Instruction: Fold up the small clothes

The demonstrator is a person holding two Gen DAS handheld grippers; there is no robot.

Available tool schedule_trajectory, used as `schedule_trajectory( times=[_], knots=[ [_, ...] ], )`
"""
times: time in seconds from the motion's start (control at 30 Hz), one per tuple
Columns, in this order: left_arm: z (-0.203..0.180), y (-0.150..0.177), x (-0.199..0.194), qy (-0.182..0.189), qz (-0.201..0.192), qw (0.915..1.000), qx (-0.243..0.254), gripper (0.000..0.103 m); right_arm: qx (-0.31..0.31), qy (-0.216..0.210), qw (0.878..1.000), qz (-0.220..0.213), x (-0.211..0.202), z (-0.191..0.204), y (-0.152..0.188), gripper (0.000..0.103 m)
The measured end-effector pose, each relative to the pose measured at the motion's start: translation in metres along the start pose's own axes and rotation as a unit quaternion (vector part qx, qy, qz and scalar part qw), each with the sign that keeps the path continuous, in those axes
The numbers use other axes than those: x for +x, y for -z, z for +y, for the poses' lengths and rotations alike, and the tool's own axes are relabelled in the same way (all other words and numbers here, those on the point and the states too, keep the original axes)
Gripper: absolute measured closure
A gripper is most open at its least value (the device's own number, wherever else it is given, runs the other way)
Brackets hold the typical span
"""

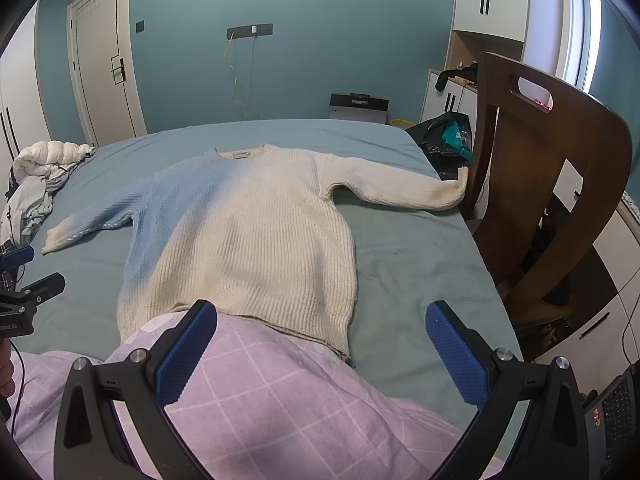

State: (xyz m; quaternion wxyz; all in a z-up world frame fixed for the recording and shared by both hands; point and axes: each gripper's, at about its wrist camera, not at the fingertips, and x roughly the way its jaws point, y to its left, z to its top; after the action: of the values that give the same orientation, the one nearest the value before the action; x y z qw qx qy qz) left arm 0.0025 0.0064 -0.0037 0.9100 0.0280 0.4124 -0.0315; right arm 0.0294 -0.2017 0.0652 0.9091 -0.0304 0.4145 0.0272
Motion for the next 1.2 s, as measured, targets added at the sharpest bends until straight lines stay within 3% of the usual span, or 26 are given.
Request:
schedule_trajectory(
  times=[1.2],
  knots=[
    [0.006, 0.003, 0.003, -0.022, 0.001, 0.9995, -0.025, 0.0, -0.01, -0.009, 1.0, 0.021, 0.011, 0.011, 0.003, 0.001]
  ],
)
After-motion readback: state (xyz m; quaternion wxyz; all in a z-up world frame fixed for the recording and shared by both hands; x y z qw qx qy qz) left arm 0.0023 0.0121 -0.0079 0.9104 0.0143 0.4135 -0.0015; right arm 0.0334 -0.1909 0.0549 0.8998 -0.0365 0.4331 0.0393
